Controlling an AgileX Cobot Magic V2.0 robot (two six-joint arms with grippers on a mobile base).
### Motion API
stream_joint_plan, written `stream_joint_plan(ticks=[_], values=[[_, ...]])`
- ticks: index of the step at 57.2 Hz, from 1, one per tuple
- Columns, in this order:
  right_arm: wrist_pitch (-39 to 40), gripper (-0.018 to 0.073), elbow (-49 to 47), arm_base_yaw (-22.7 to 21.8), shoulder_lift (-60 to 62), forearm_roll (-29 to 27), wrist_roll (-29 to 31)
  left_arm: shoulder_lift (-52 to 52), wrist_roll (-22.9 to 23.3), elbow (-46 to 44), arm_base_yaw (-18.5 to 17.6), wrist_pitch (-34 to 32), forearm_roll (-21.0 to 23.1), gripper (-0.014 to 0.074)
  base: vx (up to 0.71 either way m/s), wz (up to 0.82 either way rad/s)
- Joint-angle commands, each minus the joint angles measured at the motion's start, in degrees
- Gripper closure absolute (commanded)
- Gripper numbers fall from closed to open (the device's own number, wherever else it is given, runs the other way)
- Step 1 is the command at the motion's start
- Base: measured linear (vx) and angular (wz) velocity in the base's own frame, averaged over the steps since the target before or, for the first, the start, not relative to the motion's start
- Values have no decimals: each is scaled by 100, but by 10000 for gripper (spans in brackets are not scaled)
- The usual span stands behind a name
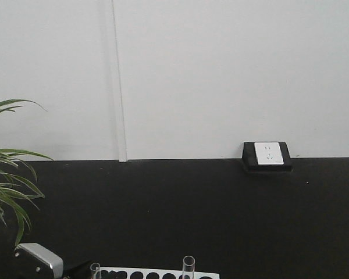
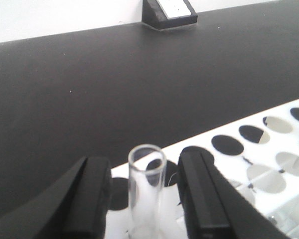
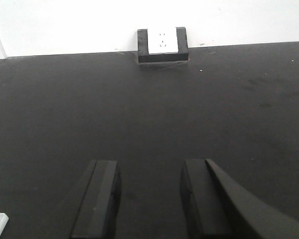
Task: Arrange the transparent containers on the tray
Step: 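Grasp a clear glass tube in the rack with the left gripper and lift, then move the right gripper over the rack toward another clear tube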
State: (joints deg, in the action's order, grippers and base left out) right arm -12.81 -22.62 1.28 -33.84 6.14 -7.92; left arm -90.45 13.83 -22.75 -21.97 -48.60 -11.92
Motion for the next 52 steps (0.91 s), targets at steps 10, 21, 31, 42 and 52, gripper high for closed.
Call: stream_joint_plan(ticks=[10, 21, 31, 42, 52], values=[[444, 181, -197, -5, -45, 8, 22, -8, 8, -153, -35, -663, 38, 246, 0, 0], [444, 181, -197, -5, -45, 8, 22, -28, 8, -153, -35, -688, 38, 336, 0, 0], [444, 181, -197, -5, -45, 8, 22, -21, 8, -153, -35, -694, 38, 392, 0, 0], [449, 183, -197, -5, -45, 8, 22, 175, 8, -153, -35, -766, 43, 403, 0, 0], [601, 184, -197, -5, -45, 8, 22, 831, 8, -153, -35, -529, 49, 403, 0, 0]])
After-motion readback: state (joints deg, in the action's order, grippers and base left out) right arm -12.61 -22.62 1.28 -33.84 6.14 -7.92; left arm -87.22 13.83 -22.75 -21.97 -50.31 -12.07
